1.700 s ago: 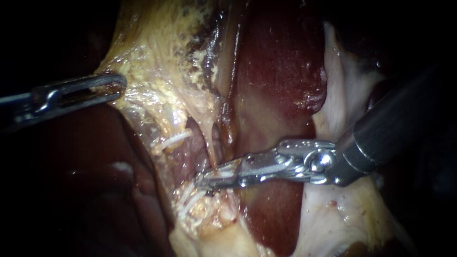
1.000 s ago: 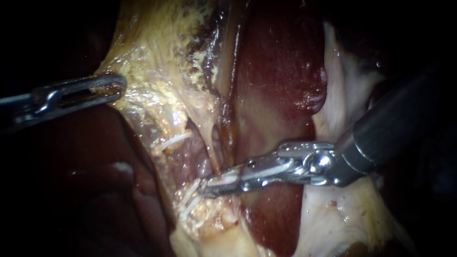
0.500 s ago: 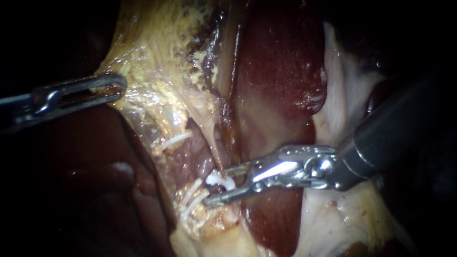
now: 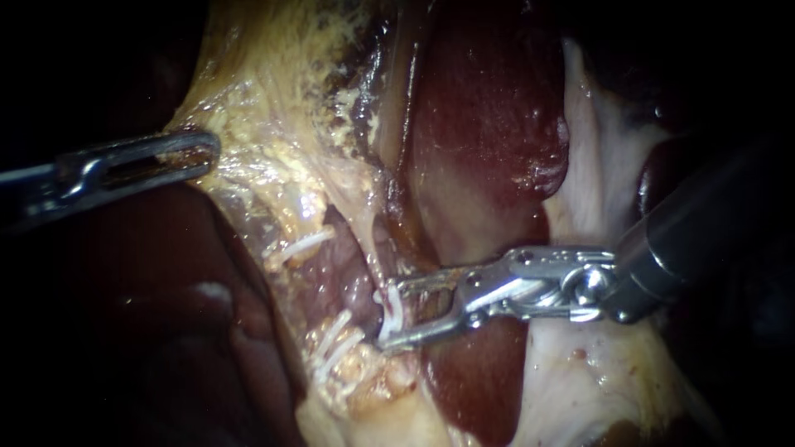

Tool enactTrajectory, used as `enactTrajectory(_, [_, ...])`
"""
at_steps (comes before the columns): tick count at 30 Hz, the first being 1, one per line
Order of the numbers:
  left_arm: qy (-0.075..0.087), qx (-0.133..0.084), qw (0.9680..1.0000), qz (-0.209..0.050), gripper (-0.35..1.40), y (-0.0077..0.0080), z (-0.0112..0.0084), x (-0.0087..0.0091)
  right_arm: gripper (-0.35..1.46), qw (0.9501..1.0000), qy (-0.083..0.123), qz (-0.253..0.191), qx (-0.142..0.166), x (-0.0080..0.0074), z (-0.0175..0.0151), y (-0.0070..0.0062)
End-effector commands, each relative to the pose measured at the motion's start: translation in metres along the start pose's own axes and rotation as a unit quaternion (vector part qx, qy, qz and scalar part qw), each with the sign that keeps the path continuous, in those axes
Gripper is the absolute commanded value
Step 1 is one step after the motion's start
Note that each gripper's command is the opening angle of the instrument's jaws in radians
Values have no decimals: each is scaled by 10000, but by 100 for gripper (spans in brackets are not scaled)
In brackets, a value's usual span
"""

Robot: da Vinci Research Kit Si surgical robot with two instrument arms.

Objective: Going back first clip right tube

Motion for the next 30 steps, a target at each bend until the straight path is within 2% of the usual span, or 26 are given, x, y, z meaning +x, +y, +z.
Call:
enactTrajectory(1, [0,-2,10000,2,-35,0,0,0,60,10000,13,-21,12,0,-1,-1])
enactTrajectory(7, [-1,-3,10000,2,-35,0,0,1,60,10000,24,-54,26,-2,-5,-1])
enactTrajectory(18, [-3,-3,10000,5,-35,1,1,1,60,9996,253,-46,84,-3,-6,-1])
enactTrajectory(22, [0,7,10000,6,-35,0,2,2,60,9995,308,-53,36,-4,12,0])
enactTrajectory(30, [-6,1,10000,8,-35,-1,4,4,60,9995,260,151,129,-31,71,3])
